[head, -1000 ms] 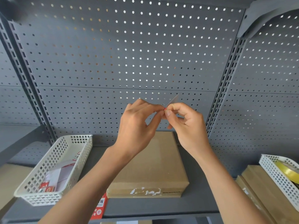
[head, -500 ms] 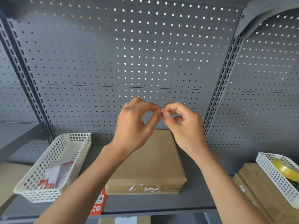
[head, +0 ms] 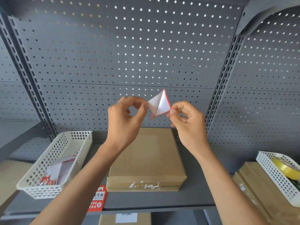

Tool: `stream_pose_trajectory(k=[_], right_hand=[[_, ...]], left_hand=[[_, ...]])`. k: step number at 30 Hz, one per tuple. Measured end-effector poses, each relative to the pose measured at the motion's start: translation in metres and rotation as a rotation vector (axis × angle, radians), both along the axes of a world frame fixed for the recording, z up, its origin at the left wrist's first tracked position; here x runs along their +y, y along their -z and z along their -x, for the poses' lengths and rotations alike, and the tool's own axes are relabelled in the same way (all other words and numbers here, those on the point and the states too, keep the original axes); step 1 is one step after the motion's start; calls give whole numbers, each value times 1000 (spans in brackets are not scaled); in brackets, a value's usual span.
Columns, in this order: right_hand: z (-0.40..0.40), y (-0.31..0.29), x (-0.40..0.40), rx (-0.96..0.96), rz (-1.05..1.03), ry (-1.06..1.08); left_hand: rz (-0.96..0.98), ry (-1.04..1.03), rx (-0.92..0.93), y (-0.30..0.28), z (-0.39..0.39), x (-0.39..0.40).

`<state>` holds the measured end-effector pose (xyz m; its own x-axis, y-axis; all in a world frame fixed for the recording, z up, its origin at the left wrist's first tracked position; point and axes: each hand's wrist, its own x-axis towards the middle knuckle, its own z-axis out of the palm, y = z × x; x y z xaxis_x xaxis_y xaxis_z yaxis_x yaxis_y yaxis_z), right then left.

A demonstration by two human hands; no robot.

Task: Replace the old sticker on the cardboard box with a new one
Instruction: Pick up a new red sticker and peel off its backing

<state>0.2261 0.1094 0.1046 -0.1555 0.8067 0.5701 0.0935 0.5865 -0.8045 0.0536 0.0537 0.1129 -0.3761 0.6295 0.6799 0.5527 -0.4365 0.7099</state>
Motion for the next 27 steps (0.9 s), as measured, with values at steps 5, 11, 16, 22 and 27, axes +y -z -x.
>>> stream_pose_trajectory(k=[5,11,16,22,27], right_hand=[[-2,2,6,28,17,-8],[-5,-1,11,117,14,12],[-7,-3,17,132,36,75],[-14,-7,23,154,28,137],[-21,-12,24,183,47,151]], left_hand=[[-8,-3,-106,0,5,2],[-25,-7,-210,-5,11,1],[-32,-30,-288,-10,13,1],[-36,-53,-301,-14,11,0],[-68,-59,-350,-17,14,-4]])
